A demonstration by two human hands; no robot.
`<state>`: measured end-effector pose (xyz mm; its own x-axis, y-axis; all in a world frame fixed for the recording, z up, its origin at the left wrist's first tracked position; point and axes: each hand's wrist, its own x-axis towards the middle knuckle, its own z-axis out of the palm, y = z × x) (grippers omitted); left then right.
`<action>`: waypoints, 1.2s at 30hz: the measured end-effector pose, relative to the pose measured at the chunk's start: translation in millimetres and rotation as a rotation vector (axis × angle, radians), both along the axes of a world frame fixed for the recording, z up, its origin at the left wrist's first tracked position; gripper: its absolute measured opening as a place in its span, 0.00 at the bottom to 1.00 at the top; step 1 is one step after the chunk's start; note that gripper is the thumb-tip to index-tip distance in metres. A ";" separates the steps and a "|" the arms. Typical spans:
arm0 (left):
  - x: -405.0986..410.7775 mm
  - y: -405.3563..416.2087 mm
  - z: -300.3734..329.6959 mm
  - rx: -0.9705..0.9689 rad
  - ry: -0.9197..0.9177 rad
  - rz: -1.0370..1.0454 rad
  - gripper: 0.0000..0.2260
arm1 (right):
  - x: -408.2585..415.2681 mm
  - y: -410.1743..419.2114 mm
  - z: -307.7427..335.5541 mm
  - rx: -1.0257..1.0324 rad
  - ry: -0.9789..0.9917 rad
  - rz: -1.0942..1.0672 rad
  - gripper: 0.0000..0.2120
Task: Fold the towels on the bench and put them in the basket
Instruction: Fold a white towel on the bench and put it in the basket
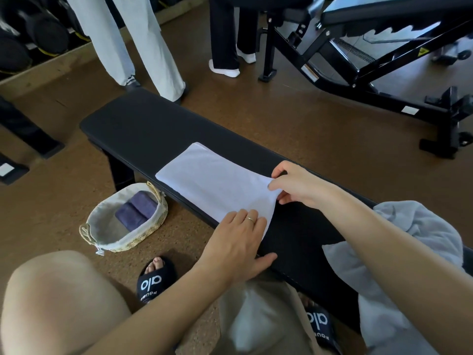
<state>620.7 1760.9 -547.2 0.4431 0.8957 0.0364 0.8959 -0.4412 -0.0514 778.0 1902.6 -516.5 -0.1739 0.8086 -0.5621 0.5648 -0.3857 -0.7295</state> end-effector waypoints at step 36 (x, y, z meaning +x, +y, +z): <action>-44.4 7.9 12.7 -0.191 -0.494 0.190 0.17 | 10.5 33.7 5.0 0.137 0.072 0.564 0.17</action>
<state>576.3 1768.8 -534.5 0.2450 0.9691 0.0279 0.8578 -0.2301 0.4597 788.5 1936.3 -511.5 -0.6325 0.6444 -0.4298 0.6024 0.0605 -0.7959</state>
